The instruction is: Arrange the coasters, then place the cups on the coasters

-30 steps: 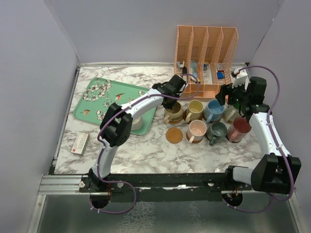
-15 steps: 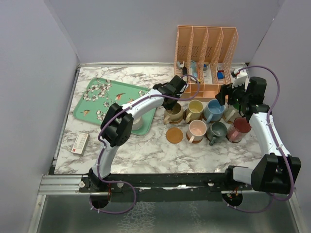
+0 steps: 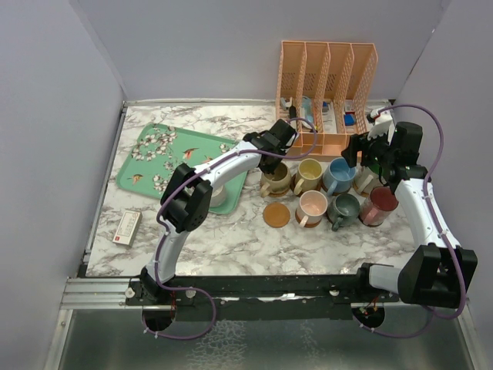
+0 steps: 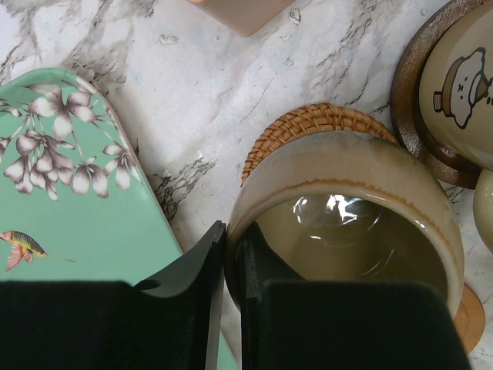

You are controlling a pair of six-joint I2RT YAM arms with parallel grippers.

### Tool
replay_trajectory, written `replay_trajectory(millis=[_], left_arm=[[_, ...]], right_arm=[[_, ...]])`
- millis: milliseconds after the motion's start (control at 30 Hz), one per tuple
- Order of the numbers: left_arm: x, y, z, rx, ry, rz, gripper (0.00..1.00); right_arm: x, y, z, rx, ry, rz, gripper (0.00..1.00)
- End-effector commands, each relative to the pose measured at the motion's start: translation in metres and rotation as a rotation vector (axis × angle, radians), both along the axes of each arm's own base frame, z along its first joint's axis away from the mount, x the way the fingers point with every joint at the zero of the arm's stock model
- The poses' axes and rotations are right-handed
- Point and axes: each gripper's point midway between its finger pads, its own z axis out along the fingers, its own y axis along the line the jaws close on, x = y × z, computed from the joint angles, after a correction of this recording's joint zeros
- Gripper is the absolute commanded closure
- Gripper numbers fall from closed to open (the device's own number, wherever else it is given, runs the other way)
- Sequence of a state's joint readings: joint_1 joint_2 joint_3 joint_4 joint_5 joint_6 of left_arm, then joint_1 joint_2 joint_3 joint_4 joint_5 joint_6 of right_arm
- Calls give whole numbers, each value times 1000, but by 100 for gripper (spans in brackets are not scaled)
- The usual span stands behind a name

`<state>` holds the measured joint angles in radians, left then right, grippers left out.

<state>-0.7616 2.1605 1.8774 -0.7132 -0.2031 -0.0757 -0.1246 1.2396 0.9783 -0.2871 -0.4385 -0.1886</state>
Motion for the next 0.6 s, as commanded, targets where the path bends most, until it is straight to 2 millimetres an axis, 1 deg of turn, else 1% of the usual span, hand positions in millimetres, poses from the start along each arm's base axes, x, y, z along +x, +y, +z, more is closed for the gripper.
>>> replay_trajectory(millis=[0,167,333,567], left_arm=[[9,-13,25,-53,-67,15,87],[7,-13,22,-49,-61,10,84],[7,-14,23,-47,-65,7,79],[7,-13,26,-42,-73,7,76]], right_arm=[[-3,2,1,-2,-15,21,27],[-3,2,1,-2,-15,22,27],[-3,2,1,0,-13,23,27],[-3,2,1,0,-13,23,27]])
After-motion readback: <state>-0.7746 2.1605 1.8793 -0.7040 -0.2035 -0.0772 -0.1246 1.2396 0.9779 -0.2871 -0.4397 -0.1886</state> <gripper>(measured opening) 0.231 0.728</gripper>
